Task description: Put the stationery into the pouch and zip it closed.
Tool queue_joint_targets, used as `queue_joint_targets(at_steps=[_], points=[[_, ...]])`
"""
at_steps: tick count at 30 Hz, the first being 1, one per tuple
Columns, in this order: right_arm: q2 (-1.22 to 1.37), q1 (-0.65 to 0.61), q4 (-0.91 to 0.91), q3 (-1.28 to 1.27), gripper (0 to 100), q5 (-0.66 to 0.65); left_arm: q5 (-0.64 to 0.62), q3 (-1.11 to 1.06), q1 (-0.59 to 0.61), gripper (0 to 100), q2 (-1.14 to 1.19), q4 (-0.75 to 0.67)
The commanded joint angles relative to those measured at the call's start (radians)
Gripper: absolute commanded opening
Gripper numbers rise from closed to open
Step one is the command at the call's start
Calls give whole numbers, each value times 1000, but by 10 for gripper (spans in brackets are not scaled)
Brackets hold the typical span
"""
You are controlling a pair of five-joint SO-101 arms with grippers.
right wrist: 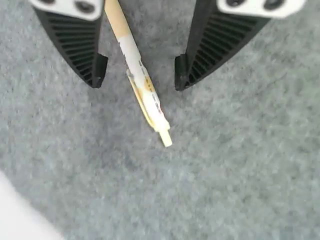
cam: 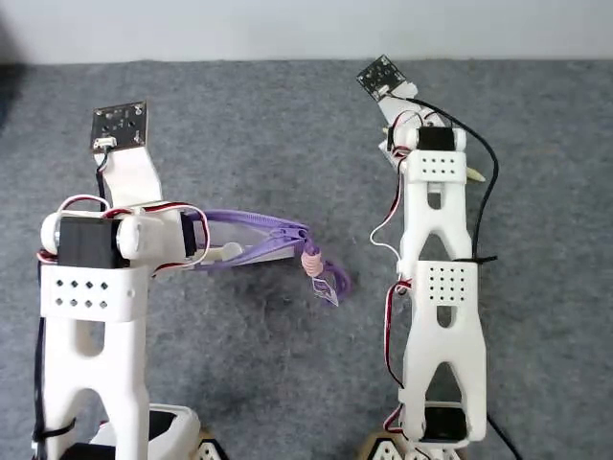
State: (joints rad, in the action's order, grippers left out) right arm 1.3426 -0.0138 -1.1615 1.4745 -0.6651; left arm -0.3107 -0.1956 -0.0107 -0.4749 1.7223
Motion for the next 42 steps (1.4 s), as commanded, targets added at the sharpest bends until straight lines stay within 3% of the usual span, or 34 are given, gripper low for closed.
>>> queue_joint_targets(at_steps=[1, 7, 12, 26, 28, 31, 42], points=[[21, 15, 4, 77, 228, -9, -6, -4, -8, 12, 12, -20], [85, 45, 2, 75, 214, -6, -6, -5, -8, 12, 12, -20], [122, 59, -16, 75, 9, -6, -6, -5, -8, 12, 11, -20], [25, 62, -544, 210, 8, 3, -6, -5, -8, 12, 12, -21], [-21, 54, -625, 210, 8, 54, -6, -5, -8, 12, 12, -26], [-88, 53, -636, 210, 8, 160, -6, -5, -8, 12, 11, -43], [-381, 56, -641, 106, 8, 227, -6, -5, -8, 12, 12, -71]])
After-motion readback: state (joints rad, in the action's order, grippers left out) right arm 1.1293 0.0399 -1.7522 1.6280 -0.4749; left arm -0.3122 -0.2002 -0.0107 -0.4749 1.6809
